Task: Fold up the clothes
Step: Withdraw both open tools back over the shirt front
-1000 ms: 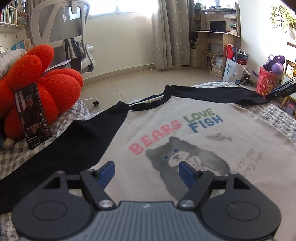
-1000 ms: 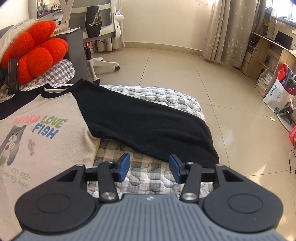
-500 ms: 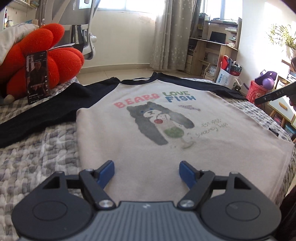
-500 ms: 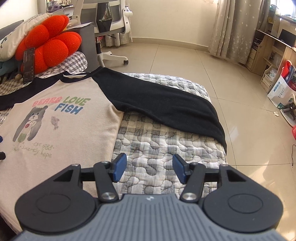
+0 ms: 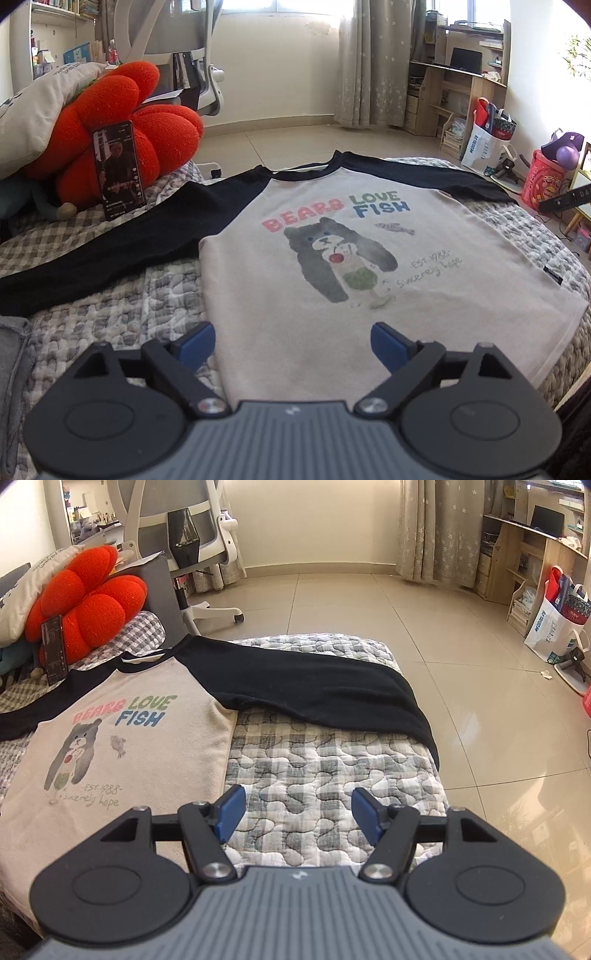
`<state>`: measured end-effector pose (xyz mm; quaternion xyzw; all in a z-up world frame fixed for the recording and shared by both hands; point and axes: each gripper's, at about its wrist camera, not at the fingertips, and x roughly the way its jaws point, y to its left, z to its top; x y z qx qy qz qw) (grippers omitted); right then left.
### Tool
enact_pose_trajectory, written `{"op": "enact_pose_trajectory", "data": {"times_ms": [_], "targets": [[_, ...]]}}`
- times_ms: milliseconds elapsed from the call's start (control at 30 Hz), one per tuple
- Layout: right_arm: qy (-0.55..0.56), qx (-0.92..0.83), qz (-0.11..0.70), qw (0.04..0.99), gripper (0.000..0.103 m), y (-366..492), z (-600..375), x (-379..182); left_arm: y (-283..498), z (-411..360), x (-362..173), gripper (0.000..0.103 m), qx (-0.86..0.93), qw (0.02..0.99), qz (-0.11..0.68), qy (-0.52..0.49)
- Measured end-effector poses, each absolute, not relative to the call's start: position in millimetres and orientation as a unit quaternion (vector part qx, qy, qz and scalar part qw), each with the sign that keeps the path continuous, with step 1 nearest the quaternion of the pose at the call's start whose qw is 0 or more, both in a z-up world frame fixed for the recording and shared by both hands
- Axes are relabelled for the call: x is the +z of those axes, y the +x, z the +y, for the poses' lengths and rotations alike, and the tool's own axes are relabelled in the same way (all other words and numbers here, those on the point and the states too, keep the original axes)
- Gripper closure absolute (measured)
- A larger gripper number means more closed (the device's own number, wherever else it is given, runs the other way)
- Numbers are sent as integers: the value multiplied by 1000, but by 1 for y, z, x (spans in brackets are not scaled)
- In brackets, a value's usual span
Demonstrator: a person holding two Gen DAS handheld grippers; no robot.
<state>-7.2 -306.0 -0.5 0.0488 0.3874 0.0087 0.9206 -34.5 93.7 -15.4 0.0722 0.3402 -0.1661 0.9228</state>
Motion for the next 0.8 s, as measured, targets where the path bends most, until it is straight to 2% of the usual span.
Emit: {"op": "enact_pose_trajectory", "data": {"times_ms": [100, 500, 800], "targets": [[64, 5, 381, 922, 30, -4, -307, -1, -21, 78, -9, 1, -155, 927, 334, 70], [128, -36, 367, 921, 27, 18, -325, 12, 38, 6, 14, 1, -158, 915, 363, 80], [217, -55, 371, 901, 27, 50, -353, -4, 84, -23, 6, 1, -129, 914, 382, 33]]}}
